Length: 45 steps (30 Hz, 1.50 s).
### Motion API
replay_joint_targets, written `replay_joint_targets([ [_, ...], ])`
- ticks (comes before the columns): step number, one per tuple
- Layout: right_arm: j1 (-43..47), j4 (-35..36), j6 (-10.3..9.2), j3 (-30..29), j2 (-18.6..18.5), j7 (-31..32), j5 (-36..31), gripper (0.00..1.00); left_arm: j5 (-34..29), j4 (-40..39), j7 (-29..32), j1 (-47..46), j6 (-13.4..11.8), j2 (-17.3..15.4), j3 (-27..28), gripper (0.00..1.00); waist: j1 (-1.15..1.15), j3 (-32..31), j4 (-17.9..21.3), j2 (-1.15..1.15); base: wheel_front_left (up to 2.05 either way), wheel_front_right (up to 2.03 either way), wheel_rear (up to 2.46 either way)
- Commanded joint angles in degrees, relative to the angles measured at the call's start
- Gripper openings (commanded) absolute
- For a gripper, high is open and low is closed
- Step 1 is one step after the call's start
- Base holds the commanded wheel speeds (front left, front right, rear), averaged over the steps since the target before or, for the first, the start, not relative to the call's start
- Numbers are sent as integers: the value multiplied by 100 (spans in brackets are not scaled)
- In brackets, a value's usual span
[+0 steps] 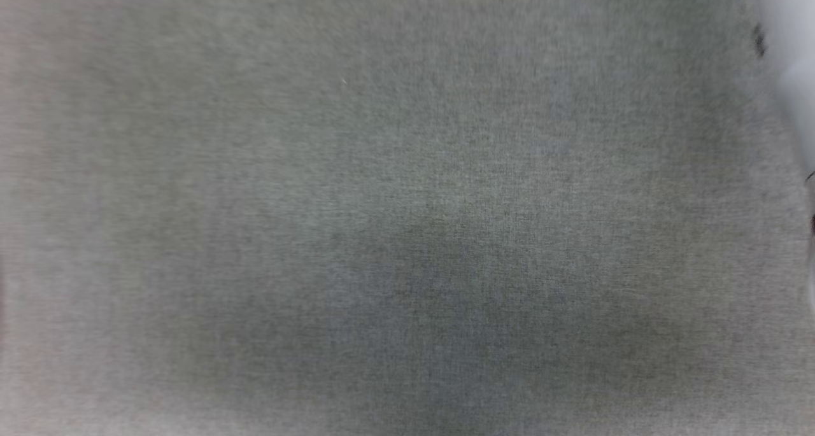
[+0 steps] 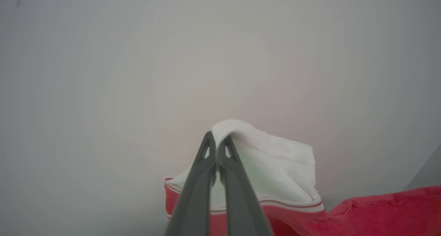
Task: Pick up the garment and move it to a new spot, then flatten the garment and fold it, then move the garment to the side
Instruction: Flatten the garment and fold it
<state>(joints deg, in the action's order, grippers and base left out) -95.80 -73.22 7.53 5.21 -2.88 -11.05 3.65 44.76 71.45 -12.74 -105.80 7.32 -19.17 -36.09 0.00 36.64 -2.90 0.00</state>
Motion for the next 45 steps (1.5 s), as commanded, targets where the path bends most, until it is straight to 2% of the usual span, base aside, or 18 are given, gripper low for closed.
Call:
replay_joint_targets([
  [1, 256, -28, -9, 190, -3, 101, 240, 0, -4, -21, 36, 274, 23, 68, -95, 0, 0, -605, -175, 0, 0, 0, 0],
  [10, 1406, 313, -9, 1479, -23, 683, 1343, 0, 582, -568, 1006, 1741, 11, -43, -454, 0, 0, -1754, -345, 0, 0, 0, 0],
  [14, 2121, 882, -9, 2037, -317, 1069, 2044, 0, 769, -979, 1230, 2525, 12, -191, -691, 0, 0, -2160, -425, 0, 0, 0, 0],
  [18, 3017, 1809, -8, 2700, -858, 1469, 2829, 0, 1085, -1463, 1390, 3354, 12, -355, -825, 0, 0, -2528, -513, 0, 0, 0, 0],
  [21, 3707, 2698, -9, 3129, -1489, 1705, 3410, 0, 1230, -1906, 1446, 3979, 12, -575, -919, 0, 0, -2721, -570, 0, 0, 0, 0],
  [25, 4585, 3730, -8, 3411, -2321, 1891, 3895, 0, 1411, -2547, 1596, 4784, -2, -863, -996, 0, 0, -2855, -649, 0, 0, 0, 0],
  [27, 4986, 4237, -8, 3516, -2700, 1971, 4065, 0, 1484, -2972, 1645, 5165, -123, -1037, -995, 0, 0, -2900, -672, 0, 0, 0, 0],
  [30, 5598, 4891, -9, 3500, -3255, 2023, 4264, 0, 1654, -3765, 1759, 5824, -446, -1324, -963, 0, 0, -2941, -695, 0, 0, 0, 0],
  [34, 6337, 5538, -8, 3304, -3717, 2031, 4359, 0, 1943, -5096, 1929, 6818, -1089, -1824, -882, 0, 0, -2952, -672, 0, 0, 0, 0],
  [41, 7577, 6320, -8, 2896, -4204, 2278, 4321, 0, 2530, -7351, 2014, 8630, -2359, -2776, -700, 0, 0, -2946, -652, 0, 0, 0, 0],
  [45, 8284, 6741, -8, 2525, -4334, 2463, 4392, 0, 2828, -8346, 1928, 9519, -2959, -3149, -630, 0, 0, -2931, -637, 0, 0, 0, 0],
])
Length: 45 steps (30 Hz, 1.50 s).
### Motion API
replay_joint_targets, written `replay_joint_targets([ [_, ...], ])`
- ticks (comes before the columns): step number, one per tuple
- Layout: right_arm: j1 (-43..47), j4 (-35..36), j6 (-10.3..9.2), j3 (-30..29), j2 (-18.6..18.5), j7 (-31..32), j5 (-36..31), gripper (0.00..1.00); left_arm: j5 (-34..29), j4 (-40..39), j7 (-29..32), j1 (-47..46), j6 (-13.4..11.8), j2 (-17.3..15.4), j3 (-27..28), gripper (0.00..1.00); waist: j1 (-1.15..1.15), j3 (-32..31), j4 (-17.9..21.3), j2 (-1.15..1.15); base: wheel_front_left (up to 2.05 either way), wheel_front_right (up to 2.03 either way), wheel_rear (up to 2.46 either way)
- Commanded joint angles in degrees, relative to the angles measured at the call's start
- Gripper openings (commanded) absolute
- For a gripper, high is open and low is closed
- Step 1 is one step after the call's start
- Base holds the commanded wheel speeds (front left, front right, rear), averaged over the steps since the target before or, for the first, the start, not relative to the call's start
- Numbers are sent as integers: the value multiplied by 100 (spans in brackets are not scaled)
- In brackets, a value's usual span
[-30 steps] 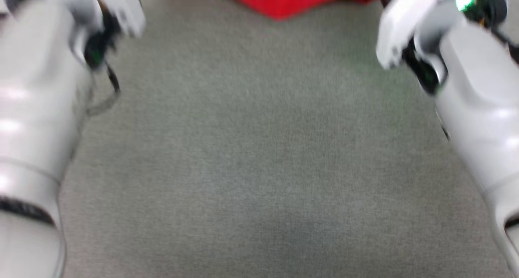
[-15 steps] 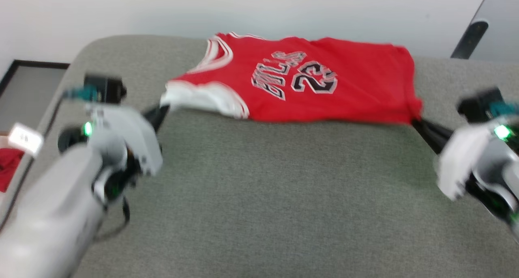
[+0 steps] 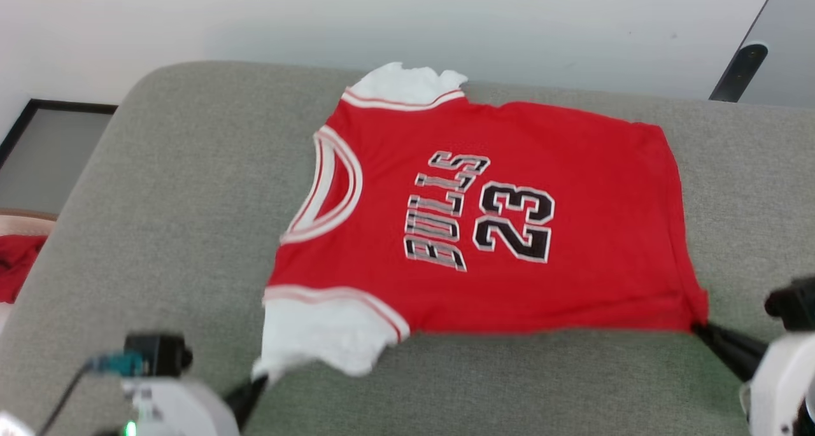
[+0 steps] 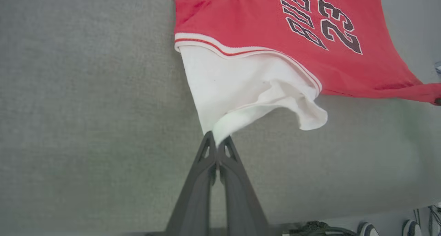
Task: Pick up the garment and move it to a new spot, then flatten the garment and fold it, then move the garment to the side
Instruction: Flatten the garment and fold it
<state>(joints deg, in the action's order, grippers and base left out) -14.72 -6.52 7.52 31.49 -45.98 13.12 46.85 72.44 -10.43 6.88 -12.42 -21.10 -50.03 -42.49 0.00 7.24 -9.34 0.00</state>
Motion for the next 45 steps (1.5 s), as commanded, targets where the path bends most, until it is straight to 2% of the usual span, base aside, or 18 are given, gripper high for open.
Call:
replay_joint_targets([
  [1, 354, 173, -7, -207, -34, 103, 99, 0, 124, -367, -84, 367, -259, -152, 44, 0, 0, 16, 12, 0, 0, 0, 0],
  [2, 534, 281, -7, -319, -49, 173, 129, 0, 167, -553, -127, 533, -383, -225, 73, 0, 0, 27, 15, 0, 0, 0, 0],
  [3, 534, 281, -7, -319, -49, 173, 129, 0, 167, -553, -127, 533, -383, -225, 73, 0, 0, 27, 15, 0, 0, 0, 0],
  [6, 1016, 598, -8, -704, -57, 375, 196, 0, 268, -1073, -322, 933, -720, -410, 200, 0, 0, 86, 45, 0, 0, 0, 0],
  [10, 1511, 1054, -7, -1221, 58, 727, 254, 0, 209, -1581, -445, 1112, -1065, -776, 403, 0, 0, 184, 118, 0, 0, 0, 0],
  [13, 1583, 1379, -7, -1658, 224, 989, 161, 0, 41, -1862, -432, 863, -1219, -1084, 601, 0, 0, 268, 185, 0, 0, 0, 0],
  [15, 1472, 1515, -8, -1854, 351, 1183, 13, 0, -87, -1930, -295, 633, -1223, -1318, 680, 0, 0, 335, 234, 0, 0, 0, 0],
  [18, 1166, 1612, -7, -2031, 575, 1524, -192, 0, -286, -1851, 18, 106, -1029, -1528, 743, 0, 0, 466, 296, 0, 0, 0, 0],
  [23, 423, 1429, -8, -2097, 924, 2031, -570, 0, -613, -1311, 700, -1058, -360, -1376, 632, 0, 0, 745, 373, 0, 0, 0, 0],
  [27, -165, 1142, -7, -2011, 1132, 2345, -814, 0, -901, -500, 1279, -2029, 242, -955, 352, 0, 0, 963, 402, 0, 0, 0, 0],
  [33, -886, 649, -7, -1816, 1335, 2569, -1062, 0, -1170, 893, 1861, -3127, 1052, -152, -92, 0, 0, 1295, 448, 0, 0, 0, 0],
  [36, -1127, 441, -7, -1679, 1400, 2670, -1061, 0, -1173, 1498, 2063, -3440, 1327, 195, -248, 0, 0, 1437, 460, 0, 0, 0, 0],
  [41, -1360, 225, -7, -1534, 1432, 2695, -1060, 0, -1084, 2264, 2274, -3695, 1585, 563, -399, 0, 0, 1565, 476, 0, 0, 0, 0],
  [43, -1405, 151, -7, -1514, 1441, 2721, -1026, 0, -1018, 2467, 2350, -3763, 1627, 659, -412, 20, 0, 1574, 477, 0, 0, 0, 0],
  [45, -1449, 101, -7, -1497, 1429, 2748, -1015, 0, -964, 2630, 2391, -3818, 1633, 739, -401, 48, 0, 1562, 474, 0, 0, 0, 0],
])
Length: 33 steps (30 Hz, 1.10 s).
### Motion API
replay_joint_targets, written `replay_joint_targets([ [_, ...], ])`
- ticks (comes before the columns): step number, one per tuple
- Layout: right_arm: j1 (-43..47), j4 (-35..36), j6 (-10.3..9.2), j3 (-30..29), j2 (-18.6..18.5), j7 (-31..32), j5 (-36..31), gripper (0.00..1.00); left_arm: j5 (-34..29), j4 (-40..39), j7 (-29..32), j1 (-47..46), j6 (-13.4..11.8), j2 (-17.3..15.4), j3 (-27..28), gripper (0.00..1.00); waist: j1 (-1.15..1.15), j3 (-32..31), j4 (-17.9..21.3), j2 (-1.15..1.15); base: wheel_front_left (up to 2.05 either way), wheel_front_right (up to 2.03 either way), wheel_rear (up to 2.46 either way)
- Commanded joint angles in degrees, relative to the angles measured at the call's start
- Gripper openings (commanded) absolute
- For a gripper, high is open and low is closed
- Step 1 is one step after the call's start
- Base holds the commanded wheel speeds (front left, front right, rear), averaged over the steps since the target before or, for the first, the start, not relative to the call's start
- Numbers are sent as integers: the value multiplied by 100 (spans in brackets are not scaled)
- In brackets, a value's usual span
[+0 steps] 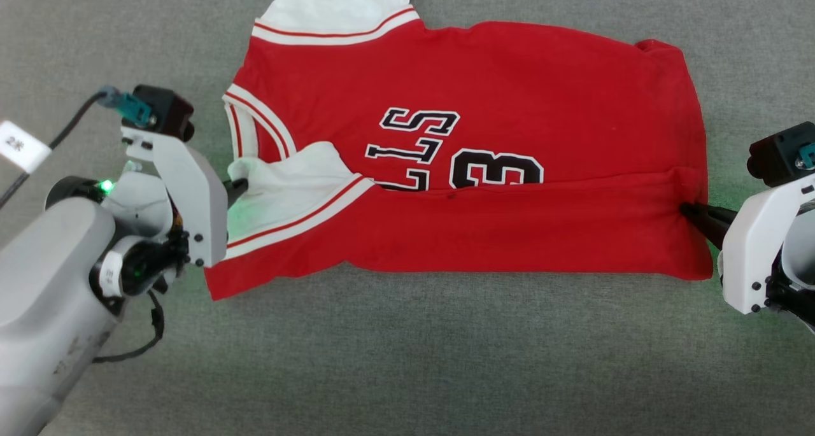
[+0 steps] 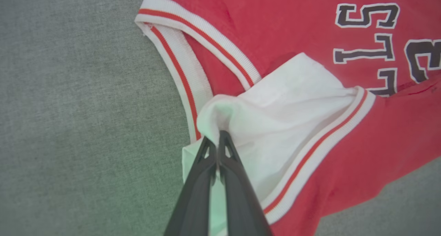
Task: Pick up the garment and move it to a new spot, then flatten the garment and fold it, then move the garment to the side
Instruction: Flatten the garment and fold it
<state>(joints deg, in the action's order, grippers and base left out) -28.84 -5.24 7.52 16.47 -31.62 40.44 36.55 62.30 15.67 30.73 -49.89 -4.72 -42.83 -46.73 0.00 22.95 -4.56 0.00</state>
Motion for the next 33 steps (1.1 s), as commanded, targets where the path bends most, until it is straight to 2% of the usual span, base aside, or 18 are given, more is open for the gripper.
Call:
replay_joint_targets([
  [1, -67, -40, -7, 49, -27, 46, 20, 0, 68, 86, 58, -80, -24, 44, 16, 62, 0, -27, -6, 0, 0, 0, 0],
  [3, -106, -86, -8, 74, -34, 76, 56, 0, 96, 176, 146, -101, -34, 58, -8, 98, 0, -84, -6, 0, 0, 0, 0],
  [4, -129, -113, -7, 84, -30, 95, 66, 6, 156, 197, 145, -122, -52, 86, 38, 100, 0, -114, -5, 0, 0, 0, 0],
  [6, -169, -174, -7, 110, -42, 135, 40, 38, 148, 222, 169, -155, -49, 68, 47, 100, 0, -185, -10, 0, 0, 0, 0],
  [8, -217, -234, -7, 131, -41, 173, -7, 100, 166, 220, 131, -154, -78, 44, 92, 100, 0, -264, -15, 0, 0, 0, 0],
  [13, -270, -324, -7, 128, -3, 132, -46, 100, 79, 58, 8, -79, -140, -69, 120, 100, 0, -467, -51, 0, 0, 0, 0],
  [17, -263, -246, -7, 107, -40, -201, -123, 100, 81, -158, -276, 95, -241, -125, 216, 100, 0, -647, -95, 0, 0, 0, 0],
  [21, -138, -10, -7, 97, -156, -862, -299, 100, 159, -452, -501, 379, -366, -168, 292, 100, 0, -837, -150, 0, 0, 0, 0],
  [25, 36, 353, -8, -99, -200, -1819, -648, 100, 314, -708, -525, 713, -556, -269, 338, 100, 0, -1002, -165, 0, 0, 0, 0],
  [29, 313, 666, -8, -395, -75, -2514, -1090, 100, 527, -859, -380, 985, -783, -383, 384, 100, 0, -1095, -113, 0, 0, 0, 0],
  [33, 652, 983, -8, -743, 196, -2713, -1301, 100, 786, -851, -82, 1149, -971, -482, 406, 100, 0, -1125, 29, 0, 0, 0, 0],
])
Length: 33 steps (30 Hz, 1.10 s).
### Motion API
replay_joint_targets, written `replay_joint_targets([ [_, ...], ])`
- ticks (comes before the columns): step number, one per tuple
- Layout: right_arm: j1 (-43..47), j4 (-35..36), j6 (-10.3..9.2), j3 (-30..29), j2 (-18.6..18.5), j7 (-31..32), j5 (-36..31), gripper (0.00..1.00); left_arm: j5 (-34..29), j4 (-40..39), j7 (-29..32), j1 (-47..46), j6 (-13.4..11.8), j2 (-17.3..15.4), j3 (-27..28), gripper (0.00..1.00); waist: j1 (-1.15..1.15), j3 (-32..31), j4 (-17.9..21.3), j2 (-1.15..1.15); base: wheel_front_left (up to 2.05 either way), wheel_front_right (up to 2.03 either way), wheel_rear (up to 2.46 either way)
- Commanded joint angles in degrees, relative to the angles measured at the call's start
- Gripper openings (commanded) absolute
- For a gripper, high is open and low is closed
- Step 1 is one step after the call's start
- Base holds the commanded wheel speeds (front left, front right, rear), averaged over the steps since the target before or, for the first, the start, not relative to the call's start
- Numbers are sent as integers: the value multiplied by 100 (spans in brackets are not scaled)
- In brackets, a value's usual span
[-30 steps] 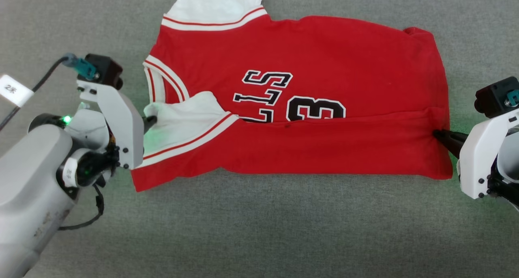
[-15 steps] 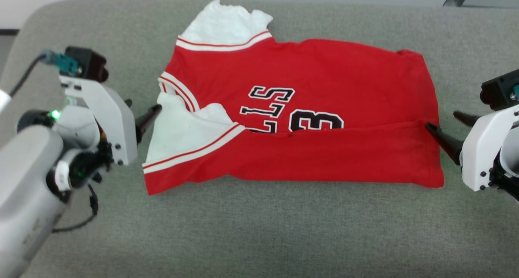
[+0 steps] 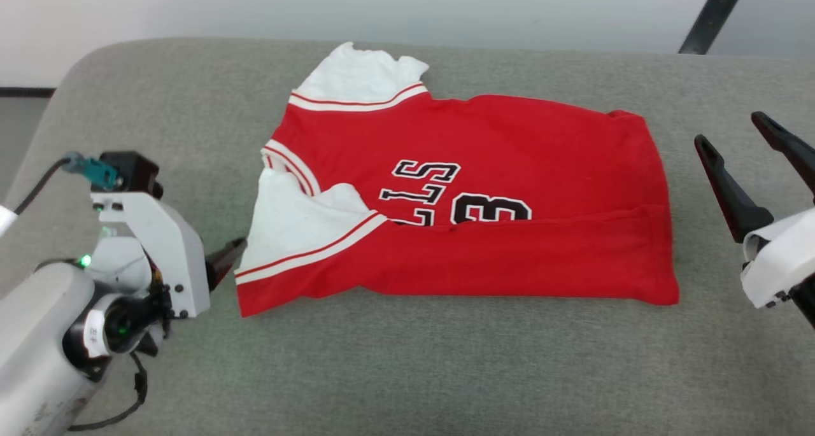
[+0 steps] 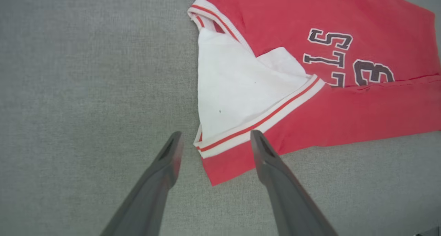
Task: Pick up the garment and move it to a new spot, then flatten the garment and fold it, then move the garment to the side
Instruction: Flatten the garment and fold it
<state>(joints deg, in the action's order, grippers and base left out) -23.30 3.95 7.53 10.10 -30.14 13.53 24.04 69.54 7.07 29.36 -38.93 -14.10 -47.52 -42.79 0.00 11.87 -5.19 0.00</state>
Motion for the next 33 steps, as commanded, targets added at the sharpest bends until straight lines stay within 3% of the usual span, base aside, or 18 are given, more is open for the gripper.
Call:
replay_joint_targets([
  [1, 178, 161, -9, -183, 113, -12, -98, 100, 117, 35, 146, 76, -59, -31, 3, 100, 0, -13, 136, 0, 0, 0, 0],
  [8, 629, 794, -8, -529, 449, 256, -257, 100, 475, 412, 777, 120, -210, -18, -71, 100, 0, 78, 408, 0, 0, 0, 0],
  [17, 1207, 1582, -9, -914, 873, 495, -409, 100, 670, 1194, 1208, -34, -101, 129, -151, 100, 0, 299, 689, 0, 0, 0, 0],
  [26, 1465, 1796, -8, -1053, 1078, 684, -303, 100, 707, 1822, 1296, -58, 122, 471, -303, 100, 0, 390, 772, 0, 0, 0, 0],
  [27, 1465, 1806, -8, -1055, 1082, 709, -286, 100, 749, 1880, 1286, -65, 171, 530, -285, 88, 0, 401, 770, 0, 0, 0, 0],
  [28, 1477, 1804, -8, -1049, 1086, 768, -262, 100, 790, 1928, 1270, -70, 237, 579, -259, 27, 0, 411, 768, 0, 0, 0, 0],
  [29, 1508, 1792, -8, -1060, 1122, 822, -214, 100, 777, 1984, 1191, -102, 261, 613, -226, 0, 0, 424, 761, 0, 0, 0, 0],
  [33, 1561, 1731, -9, -988, 1095, 1132, -101, 100, 766, 2142, 1122, -168, 450, 636, -195, 0, 0, 452, 743, 0, 0, 0, 0],
])
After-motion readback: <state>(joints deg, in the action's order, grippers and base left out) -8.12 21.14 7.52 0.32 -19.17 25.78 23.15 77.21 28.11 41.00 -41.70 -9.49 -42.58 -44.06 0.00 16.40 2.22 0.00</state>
